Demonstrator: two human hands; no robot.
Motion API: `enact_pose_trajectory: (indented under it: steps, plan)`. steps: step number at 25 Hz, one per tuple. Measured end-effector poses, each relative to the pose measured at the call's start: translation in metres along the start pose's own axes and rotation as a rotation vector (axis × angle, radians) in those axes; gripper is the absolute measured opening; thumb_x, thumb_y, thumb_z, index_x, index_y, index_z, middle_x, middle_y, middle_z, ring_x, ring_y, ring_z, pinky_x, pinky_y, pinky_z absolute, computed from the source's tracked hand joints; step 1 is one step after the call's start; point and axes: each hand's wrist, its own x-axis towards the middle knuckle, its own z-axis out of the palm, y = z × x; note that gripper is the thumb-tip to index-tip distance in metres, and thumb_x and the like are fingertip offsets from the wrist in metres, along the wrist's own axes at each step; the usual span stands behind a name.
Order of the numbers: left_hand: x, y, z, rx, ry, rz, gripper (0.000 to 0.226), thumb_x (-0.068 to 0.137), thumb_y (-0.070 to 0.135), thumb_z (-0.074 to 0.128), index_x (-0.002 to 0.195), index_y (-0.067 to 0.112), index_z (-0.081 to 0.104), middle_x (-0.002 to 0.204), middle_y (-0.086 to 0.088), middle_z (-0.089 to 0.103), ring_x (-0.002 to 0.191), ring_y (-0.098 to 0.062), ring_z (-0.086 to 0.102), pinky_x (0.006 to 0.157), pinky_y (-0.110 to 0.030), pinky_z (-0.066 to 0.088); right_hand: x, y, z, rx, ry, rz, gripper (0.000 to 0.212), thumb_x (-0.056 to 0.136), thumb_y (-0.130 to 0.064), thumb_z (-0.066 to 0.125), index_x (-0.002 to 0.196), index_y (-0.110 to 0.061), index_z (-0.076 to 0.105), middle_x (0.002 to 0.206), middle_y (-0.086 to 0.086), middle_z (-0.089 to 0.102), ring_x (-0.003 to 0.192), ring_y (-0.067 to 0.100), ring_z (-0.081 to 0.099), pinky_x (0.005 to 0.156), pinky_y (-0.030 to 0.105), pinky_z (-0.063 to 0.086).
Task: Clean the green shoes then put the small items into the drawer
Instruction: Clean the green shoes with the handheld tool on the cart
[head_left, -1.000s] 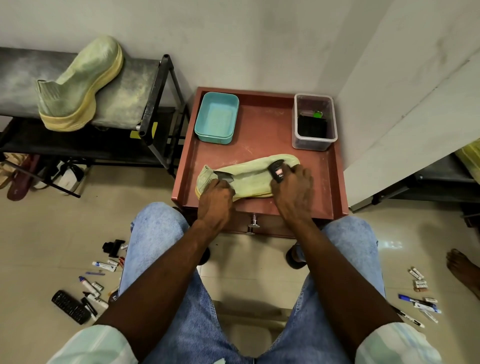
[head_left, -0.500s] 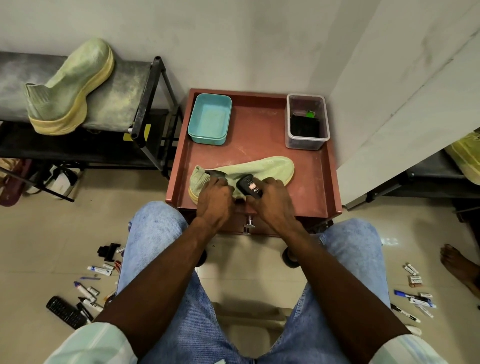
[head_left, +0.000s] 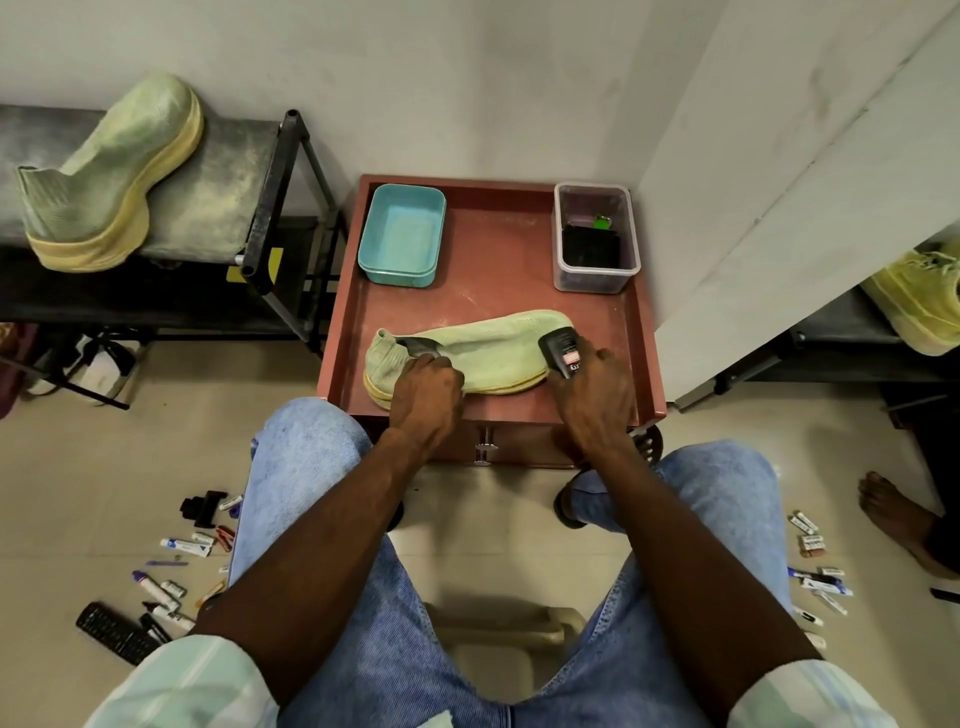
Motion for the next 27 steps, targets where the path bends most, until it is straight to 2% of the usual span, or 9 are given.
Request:
enact_pose_trajectory:
  steps: [1, 5, 9, 11, 13, 17, 21, 24, 27]
  plan:
    - [0.001, 0.000, 0.000, -0.001, -0.009, 0.000, 0.014, 0.078, 0.014, 0.062, 0.078, 0.008, 0.074, 0.082, -0.012, 0.068, 0.084, -0.032, 0.060, 0.076, -0.039, 0.046, -0.001, -0.001, 0.000, 0.041, -0.010, 0.013, 0.060, 0.085, -0.046, 0.063, 0.137, -0.018, 0.050, 0.104, 0.015, 0.064, 0.092, 0.031, 0.059, 0.079, 0.036, 0.049]
    - [0.000, 0.005, -0.003, -0.057, -0.007, -0.035, 0.012, 0.078, 0.010, 0.062, 0.079, 0.004, 0.073, 0.085, -0.015, 0.068, 0.085, -0.034, 0.060, 0.074, -0.038, 0.046, -0.026, -0.030, 0.015, 0.026, -0.241, -0.312, 0.064, 0.083, -0.049, 0.064, 0.139, -0.024, 0.050, 0.103, 0.014, 0.061, 0.094, 0.031, 0.059, 0.078, 0.036, 0.046]
    - [0.002, 0.001, 0.000, -0.121, -0.022, -0.061, 0.013, 0.079, 0.010, 0.061, 0.076, 0.005, 0.072, 0.083, -0.015, 0.067, 0.085, -0.033, 0.059, 0.071, -0.037, 0.044, 0.004, -0.003, 0.001, -0.008, 0.007, 0.000, 0.060, 0.082, -0.046, 0.062, 0.135, -0.018, 0.053, 0.106, 0.016, 0.061, 0.098, 0.032, 0.057, 0.084, 0.039, 0.047]
    - [0.002, 0.002, 0.000, -0.115, -0.022, -0.064, 0.012, 0.079, 0.009, 0.061, 0.077, 0.005, 0.073, 0.083, -0.015, 0.067, 0.083, -0.033, 0.059, 0.069, -0.036, 0.044, -0.002, -0.013, 0.008, 0.004, -0.060, -0.121, 0.060, 0.081, -0.047, 0.063, 0.133, -0.018, 0.056, 0.107, 0.014, 0.061, 0.098, 0.031, 0.058, 0.083, 0.038, 0.048]
    - [0.002, 0.004, 0.000, -0.100, -0.016, -0.072, 0.013, 0.078, 0.010, 0.061, 0.080, 0.006, 0.074, 0.084, -0.015, 0.067, 0.082, -0.033, 0.059, 0.069, -0.036, 0.044, -0.016, -0.022, 0.015, 0.054, -0.235, -0.266, 0.065, 0.077, -0.049, 0.067, 0.135, -0.022, 0.055, 0.105, 0.012, 0.062, 0.096, 0.031, 0.059, 0.078, 0.036, 0.048]
    - [0.001, 0.002, -0.001, -0.102, 0.002, -0.052, 0.014, 0.081, 0.011, 0.060, 0.077, 0.006, 0.073, 0.083, -0.014, 0.067, 0.081, -0.031, 0.059, 0.066, -0.032, 0.038, 0.005, -0.001, 0.005, -0.041, 0.029, -0.031, 0.062, 0.081, -0.047, 0.061, 0.135, -0.018, 0.052, 0.113, 0.014, 0.059, 0.102, 0.030, 0.054, 0.086, 0.039, 0.043]
    - [0.002, 0.003, 0.000, -0.072, 0.002, -0.021, 0.014, 0.079, 0.010, 0.060, 0.076, 0.005, 0.073, 0.083, -0.015, 0.067, 0.083, -0.034, 0.060, 0.068, -0.035, 0.043, 0.000, -0.009, 0.010, -0.002, -0.184, -0.267, 0.063, 0.076, -0.049, 0.066, 0.133, -0.023, 0.056, 0.107, 0.012, 0.062, 0.098, 0.030, 0.058, 0.079, 0.036, 0.047]
    - [0.002, 0.002, 0.004, -0.049, 0.018, -0.002, 0.013, 0.079, 0.010, 0.060, 0.078, 0.006, 0.073, 0.083, -0.014, 0.067, 0.082, -0.033, 0.059, 0.070, -0.037, 0.046, 0.011, -0.006, 0.006, -0.042, 0.025, -0.088, 0.060, 0.078, -0.047, 0.062, 0.132, -0.020, 0.056, 0.108, 0.014, 0.061, 0.099, 0.030, 0.055, 0.084, 0.038, 0.046]
    - [0.003, 0.005, 0.007, -0.003, 0.020, 0.072, 0.011, 0.073, 0.011, 0.064, 0.078, 0.010, 0.073, 0.082, -0.011, 0.067, 0.081, -0.031, 0.060, 0.072, -0.037, 0.049, 0.009, -0.016, 0.007, -0.088, -0.154, -0.345, 0.059, 0.079, -0.048, 0.063, 0.132, -0.022, 0.058, 0.110, 0.013, 0.059, 0.102, 0.030, 0.055, 0.086, 0.038, 0.044]
